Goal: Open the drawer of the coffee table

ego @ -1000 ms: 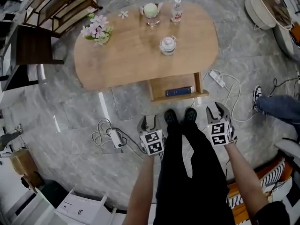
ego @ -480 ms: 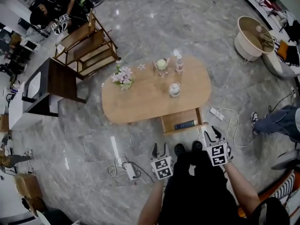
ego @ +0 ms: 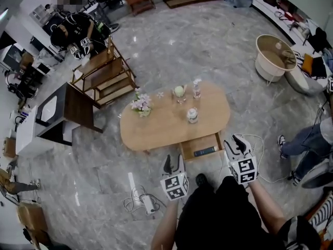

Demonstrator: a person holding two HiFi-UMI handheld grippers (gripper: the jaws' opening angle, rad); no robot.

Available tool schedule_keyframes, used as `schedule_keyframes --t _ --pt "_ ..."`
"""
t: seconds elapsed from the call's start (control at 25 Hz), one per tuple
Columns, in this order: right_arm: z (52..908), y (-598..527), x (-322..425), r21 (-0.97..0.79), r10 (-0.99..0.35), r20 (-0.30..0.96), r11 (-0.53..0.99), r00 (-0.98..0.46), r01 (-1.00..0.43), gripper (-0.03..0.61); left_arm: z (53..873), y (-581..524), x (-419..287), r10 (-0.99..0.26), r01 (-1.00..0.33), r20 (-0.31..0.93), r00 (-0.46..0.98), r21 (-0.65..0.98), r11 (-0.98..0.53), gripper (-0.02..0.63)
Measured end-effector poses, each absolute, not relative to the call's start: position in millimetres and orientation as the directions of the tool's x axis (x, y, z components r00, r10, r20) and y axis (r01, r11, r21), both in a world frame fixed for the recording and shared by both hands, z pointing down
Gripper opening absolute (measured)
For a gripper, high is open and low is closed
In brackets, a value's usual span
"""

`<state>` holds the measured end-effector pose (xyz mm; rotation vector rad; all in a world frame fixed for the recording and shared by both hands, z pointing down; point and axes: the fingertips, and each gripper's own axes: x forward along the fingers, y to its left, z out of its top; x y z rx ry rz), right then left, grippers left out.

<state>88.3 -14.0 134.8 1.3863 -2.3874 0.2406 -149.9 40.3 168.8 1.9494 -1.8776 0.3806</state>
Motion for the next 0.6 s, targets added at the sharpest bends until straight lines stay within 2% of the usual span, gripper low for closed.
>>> schedule_keyframes --t 0.24,0.6 --pt "57 -9 107 0.064 -0.843 0.241 0.508 -0.48 -0.859 0.16 97 39 -113 -0.945 -0.992 0.318 0.081 0.113 -0.047 0.209" --pt "-2 38 163 0.05 -0.822 0.136 0.563 -0.553 -0.825 0.16 30 89 -38 -0.978 -0.999 0.204 0.036 0.04 -0.028 0.209"
